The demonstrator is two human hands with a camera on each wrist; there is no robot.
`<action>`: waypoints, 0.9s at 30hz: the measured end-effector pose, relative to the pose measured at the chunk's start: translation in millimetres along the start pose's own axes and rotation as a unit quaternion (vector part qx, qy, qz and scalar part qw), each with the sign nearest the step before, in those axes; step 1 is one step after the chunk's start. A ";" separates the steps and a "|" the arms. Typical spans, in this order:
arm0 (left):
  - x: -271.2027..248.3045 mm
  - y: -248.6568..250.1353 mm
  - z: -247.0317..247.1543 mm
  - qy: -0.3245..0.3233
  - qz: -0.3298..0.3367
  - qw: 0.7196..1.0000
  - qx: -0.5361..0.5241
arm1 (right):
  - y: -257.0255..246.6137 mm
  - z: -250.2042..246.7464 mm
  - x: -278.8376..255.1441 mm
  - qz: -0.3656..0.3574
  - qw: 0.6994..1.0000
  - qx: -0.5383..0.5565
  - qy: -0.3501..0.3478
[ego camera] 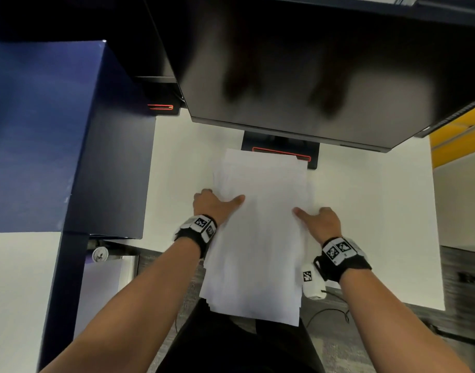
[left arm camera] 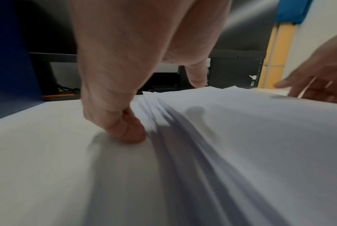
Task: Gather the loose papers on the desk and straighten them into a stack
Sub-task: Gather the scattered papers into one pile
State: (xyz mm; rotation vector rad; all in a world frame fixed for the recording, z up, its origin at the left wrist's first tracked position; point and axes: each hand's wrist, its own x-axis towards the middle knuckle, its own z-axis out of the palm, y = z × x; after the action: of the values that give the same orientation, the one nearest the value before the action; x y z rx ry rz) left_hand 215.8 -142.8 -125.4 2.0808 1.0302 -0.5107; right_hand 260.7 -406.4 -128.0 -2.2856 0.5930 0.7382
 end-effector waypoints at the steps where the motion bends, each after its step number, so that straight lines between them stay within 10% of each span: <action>1: 0.3 5.4 6.3 0.000 -0.005 1.000 -0.001 | -5.0 8.6 3.9 0.014 0.999 0.037 -0.005; 15: 10.4 6.3 20.2 -0.044 0.031 0.994 0.094 | -10.0 29.7 14.2 -0.031 0.991 0.118 -0.059; 22: -8.6 -19.4 7.0 -0.157 0.055 0.936 -0.310 | 4.6 14.7 -10.2 -0.060 0.942 0.308 -0.122; 27: -35.8 -3.0 -26.9 -0.224 0.089 0.903 -0.356 | -6.7 -17.9 -45.9 -0.148 0.934 0.309 -0.102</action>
State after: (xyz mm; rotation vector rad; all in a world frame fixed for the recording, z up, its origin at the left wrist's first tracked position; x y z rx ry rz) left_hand 192.6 -139.0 -87.1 1.3018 0.6119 -0.4079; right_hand 236.8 -404.7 -84.4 -1.6387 0.3104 0.5326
